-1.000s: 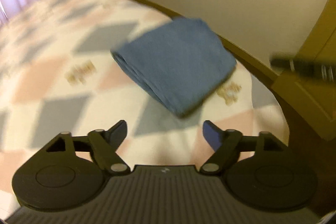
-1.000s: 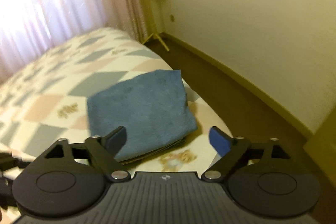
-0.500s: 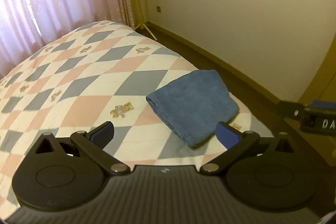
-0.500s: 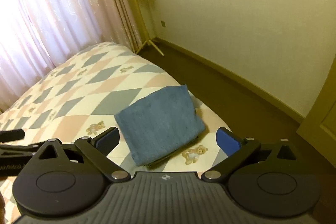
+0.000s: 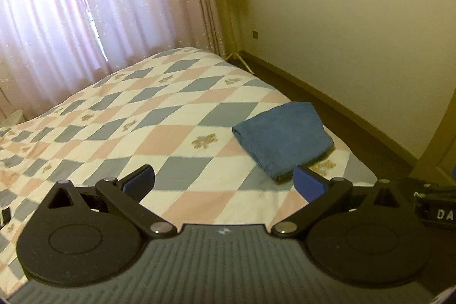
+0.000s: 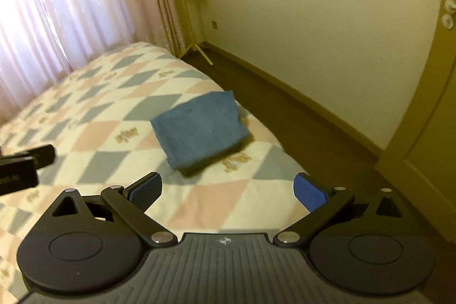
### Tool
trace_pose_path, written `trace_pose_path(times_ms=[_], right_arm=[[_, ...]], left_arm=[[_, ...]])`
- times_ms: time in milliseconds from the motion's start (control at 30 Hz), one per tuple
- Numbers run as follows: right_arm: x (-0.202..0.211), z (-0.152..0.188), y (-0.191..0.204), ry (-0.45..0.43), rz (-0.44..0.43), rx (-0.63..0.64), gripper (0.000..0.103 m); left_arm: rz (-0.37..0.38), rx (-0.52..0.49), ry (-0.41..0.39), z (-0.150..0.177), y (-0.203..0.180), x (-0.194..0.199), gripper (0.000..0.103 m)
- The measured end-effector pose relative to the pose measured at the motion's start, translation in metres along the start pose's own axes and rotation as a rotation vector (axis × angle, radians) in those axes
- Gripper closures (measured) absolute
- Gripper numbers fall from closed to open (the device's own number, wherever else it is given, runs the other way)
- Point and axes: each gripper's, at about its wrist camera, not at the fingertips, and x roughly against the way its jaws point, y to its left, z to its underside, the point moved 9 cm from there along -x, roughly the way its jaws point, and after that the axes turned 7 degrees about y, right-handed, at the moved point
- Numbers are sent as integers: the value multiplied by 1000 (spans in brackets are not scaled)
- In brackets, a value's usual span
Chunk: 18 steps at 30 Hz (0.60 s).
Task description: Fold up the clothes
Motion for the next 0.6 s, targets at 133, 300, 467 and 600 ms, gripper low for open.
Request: trace_pose_path(times_ms=[133, 300, 467, 600], right_arm=[[26, 9, 6, -26, 7, 18, 2], [50, 7, 17, -71, 42, 18, 0], [64, 8, 28, -108, 69, -19, 0], [57, 5, 45, -67, 68, -84, 0]], left_arm=[[39, 26, 36, 12, 9, 23, 1], [96, 55, 67, 20, 21, 31, 1], [142, 27, 89, 19, 30, 19, 1], [183, -19, 133, 15, 47, 1, 1]])
